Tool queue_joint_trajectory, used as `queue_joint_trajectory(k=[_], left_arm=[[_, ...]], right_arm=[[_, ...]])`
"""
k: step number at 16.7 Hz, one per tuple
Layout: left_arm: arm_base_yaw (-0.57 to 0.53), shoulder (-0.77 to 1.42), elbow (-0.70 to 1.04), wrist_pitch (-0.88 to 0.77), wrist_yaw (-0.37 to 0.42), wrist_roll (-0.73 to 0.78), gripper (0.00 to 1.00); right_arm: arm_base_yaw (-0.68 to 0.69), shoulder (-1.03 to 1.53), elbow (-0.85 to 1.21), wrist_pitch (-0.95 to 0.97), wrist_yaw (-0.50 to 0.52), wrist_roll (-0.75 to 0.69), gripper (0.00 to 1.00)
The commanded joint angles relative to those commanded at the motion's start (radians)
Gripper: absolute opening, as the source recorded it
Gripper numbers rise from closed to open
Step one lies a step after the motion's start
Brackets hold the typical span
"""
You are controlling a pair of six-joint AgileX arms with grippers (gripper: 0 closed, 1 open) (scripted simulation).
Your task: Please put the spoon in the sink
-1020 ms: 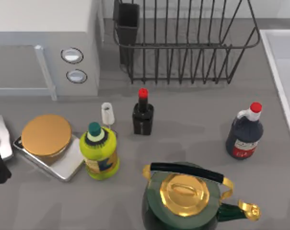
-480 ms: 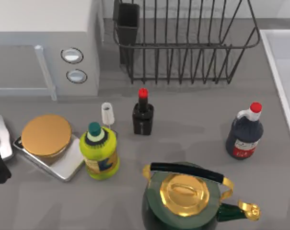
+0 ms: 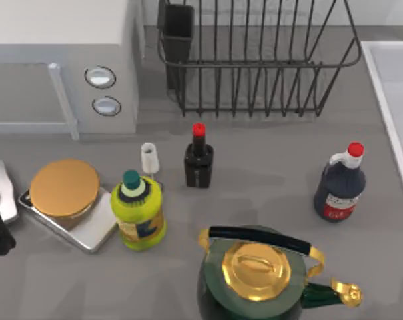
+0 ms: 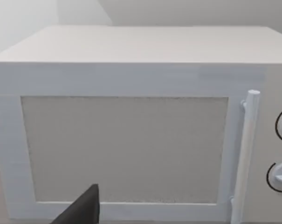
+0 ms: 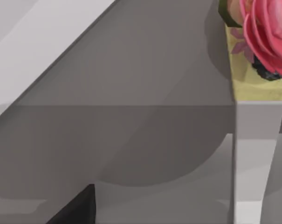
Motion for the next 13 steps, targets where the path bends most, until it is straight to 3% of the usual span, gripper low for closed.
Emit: queue_joint_trajectory(k=[6, 13], left_arm=[[0.0, 0.0, 0.0, 0.0, 0.0, 0.0, 1.0], [0.0, 0.0, 0.0, 0.0, 0.0, 0.0, 1.0]], right_arm=[[0.0, 0.0, 0.0, 0.0, 0.0, 0.0, 0.0], [0.001, -0.129, 0.15, -0.251, 0.01, -0.003, 0.0]])
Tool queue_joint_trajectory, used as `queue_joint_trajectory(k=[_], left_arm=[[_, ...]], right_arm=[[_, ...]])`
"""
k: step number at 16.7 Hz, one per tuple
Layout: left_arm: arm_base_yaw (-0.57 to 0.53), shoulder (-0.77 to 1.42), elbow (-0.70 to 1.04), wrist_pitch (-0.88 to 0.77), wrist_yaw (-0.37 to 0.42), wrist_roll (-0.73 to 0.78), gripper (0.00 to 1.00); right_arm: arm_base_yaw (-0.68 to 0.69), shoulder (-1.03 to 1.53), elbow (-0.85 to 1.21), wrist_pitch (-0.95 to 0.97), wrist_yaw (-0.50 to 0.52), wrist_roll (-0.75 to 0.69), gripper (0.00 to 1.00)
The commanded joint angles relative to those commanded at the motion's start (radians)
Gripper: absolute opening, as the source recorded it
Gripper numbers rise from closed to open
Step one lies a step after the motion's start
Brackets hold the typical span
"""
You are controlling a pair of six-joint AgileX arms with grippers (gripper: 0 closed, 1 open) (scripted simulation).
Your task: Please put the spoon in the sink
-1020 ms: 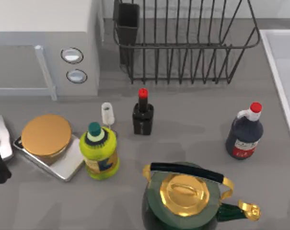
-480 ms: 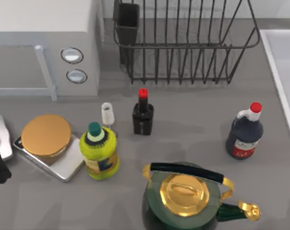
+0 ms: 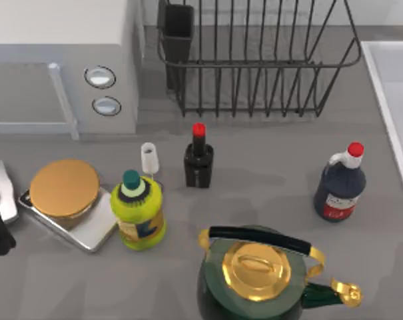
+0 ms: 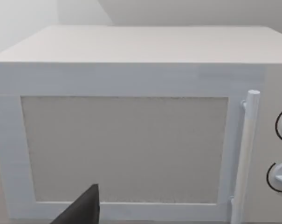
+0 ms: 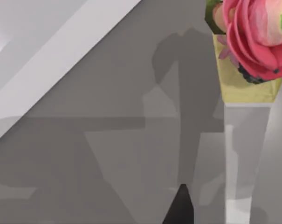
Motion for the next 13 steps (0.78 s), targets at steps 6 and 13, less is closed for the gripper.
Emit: queue_joint_trajectory(k=[6, 13], left_arm=[[0.0, 0.0, 0.0, 0.0, 0.0, 0.0, 1.0], [0.0, 0.0, 0.0, 0.0, 0.0, 0.0, 1.0]], right_arm=[[-0.002, -0.107, 0.155, -0.265, 0.0, -0.004, 0.0], [0.0, -0.102, 0.17, -0.276, 0.0, 0.001, 0.0]])
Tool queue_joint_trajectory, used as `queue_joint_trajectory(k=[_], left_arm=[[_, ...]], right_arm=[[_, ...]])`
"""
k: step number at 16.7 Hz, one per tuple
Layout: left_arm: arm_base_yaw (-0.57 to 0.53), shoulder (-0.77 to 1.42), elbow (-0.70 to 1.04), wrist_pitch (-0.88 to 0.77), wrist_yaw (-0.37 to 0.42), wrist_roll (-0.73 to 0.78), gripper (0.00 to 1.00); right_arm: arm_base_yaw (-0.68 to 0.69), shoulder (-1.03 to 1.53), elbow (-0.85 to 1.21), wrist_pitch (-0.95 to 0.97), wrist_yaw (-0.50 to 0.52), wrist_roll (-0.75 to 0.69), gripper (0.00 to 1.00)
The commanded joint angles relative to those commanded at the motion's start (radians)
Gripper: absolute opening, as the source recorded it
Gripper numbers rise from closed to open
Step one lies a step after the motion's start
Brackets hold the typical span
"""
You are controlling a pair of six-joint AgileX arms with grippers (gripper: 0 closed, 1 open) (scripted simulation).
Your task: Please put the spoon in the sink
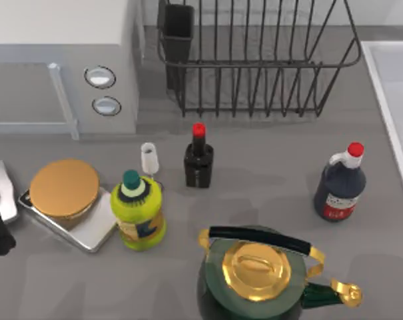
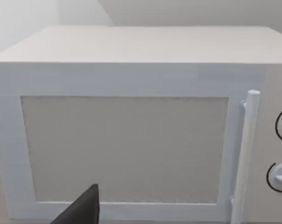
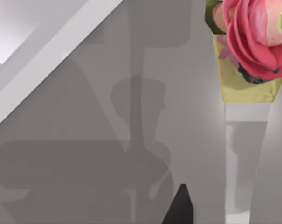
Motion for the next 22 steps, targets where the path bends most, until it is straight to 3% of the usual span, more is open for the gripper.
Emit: queue_joint_trajectory(k=[6, 17, 22], left_arm=[[0.0, 0.0, 0.0, 0.0, 0.0, 0.0, 1.0], [0.0, 0.0, 0.0, 0.0, 0.0, 0.0, 1.0], [0.0, 0.0, 0.0, 0.0, 0.0, 0.0, 1.0]], right_arm=[[0.034, 0.237, 0.285, -0.112, 0.002, 0.056, 0.0], [0.187, 1.007, 1.439, -0.47, 0.003, 0.215, 0.0], [0.248, 1.246, 1.802, -0.567, 0.005, 0.268, 0.0]])
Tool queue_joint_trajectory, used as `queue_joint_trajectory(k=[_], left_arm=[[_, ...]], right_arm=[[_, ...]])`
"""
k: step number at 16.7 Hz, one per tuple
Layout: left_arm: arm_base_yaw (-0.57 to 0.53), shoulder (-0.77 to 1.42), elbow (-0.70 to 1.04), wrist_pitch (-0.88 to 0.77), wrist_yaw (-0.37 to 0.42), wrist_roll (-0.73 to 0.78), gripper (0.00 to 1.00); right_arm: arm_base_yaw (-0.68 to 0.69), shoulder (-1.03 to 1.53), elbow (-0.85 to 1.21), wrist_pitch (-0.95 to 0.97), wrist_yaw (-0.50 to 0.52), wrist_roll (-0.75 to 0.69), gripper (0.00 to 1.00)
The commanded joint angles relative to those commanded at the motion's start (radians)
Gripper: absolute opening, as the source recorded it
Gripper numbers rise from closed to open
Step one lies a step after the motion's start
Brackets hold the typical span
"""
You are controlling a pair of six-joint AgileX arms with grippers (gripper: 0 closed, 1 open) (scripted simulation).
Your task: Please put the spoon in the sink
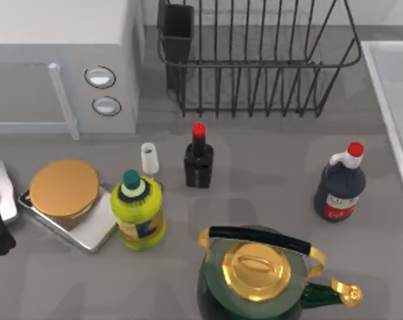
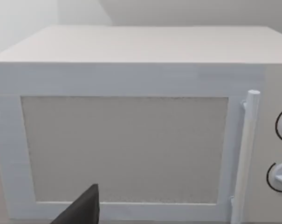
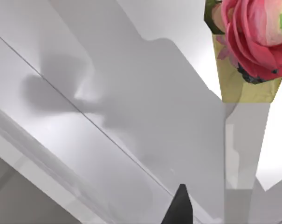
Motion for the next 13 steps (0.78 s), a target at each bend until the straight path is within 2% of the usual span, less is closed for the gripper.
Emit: queue_joint_trajectory(k=[4, 10, 13], left_arm=[[0.0, 0.0, 0.0, 0.0, 0.0, 0.0, 1.0], [0.0, 0.0, 0.0, 0.0, 0.0, 0.0, 1.0], [0.0, 0.0, 0.0, 0.0, 0.0, 0.0, 1.0]], right_arm=[[0.023, 0.074, 0.106, -0.026, 0.002, 0.017, 0.0], [0.017, 0.073, 0.102, -0.021, 0.001, 0.019, 0.0], [0.018, 0.043, 0.03, 0.035, 0.001, 0.019, 0.0]])
